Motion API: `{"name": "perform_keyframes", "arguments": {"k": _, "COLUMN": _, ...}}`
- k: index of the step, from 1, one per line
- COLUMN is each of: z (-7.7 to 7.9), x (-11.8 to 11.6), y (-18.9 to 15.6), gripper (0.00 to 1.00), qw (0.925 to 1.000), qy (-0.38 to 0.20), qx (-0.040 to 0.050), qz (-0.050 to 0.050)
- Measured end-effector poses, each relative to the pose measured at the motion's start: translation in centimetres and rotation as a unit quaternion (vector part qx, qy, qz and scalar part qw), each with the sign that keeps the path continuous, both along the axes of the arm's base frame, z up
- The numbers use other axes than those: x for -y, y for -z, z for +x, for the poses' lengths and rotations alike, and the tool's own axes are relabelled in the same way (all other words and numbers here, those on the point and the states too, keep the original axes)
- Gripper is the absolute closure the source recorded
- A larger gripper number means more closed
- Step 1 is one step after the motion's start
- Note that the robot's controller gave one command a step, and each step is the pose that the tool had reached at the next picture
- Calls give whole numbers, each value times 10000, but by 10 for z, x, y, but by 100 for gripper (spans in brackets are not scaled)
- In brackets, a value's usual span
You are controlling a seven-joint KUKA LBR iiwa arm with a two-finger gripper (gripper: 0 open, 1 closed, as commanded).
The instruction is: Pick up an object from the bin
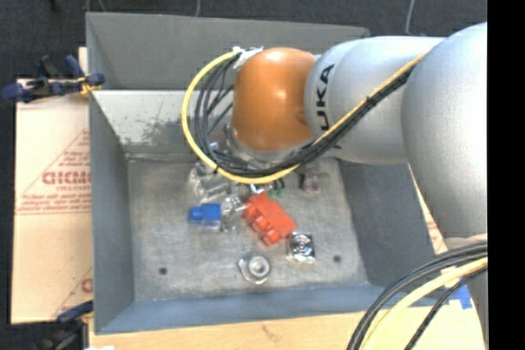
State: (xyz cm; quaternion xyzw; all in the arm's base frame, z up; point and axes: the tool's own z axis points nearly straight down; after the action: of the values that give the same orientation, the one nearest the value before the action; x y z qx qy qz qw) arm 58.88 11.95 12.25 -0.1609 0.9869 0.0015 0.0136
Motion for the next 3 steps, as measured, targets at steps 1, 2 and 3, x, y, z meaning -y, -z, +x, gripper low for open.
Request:
{"name": "perform_keyframes", "arguments": {"k": 1, "z": 5, "x": 9, "y": -4, "gripper": 0, "qw": 9990, "qy": 452, "qx": -74, "qz": -4}}
{"name": "perform_keyframes", "arguments": {"k": 2, "z": 20, "x": 23, "y": 13, "gripper": 0, "qw": 9998, "qy": 174, "qx": -87, "qz": -17}}
{"name": "perform_keyframes", "arguments": {"k": 3, "z": 47, "x": 51, "y": 46, "gripper": 0, "qw": 9973, "qy": -738, "qx": -58, "qz": -19}}
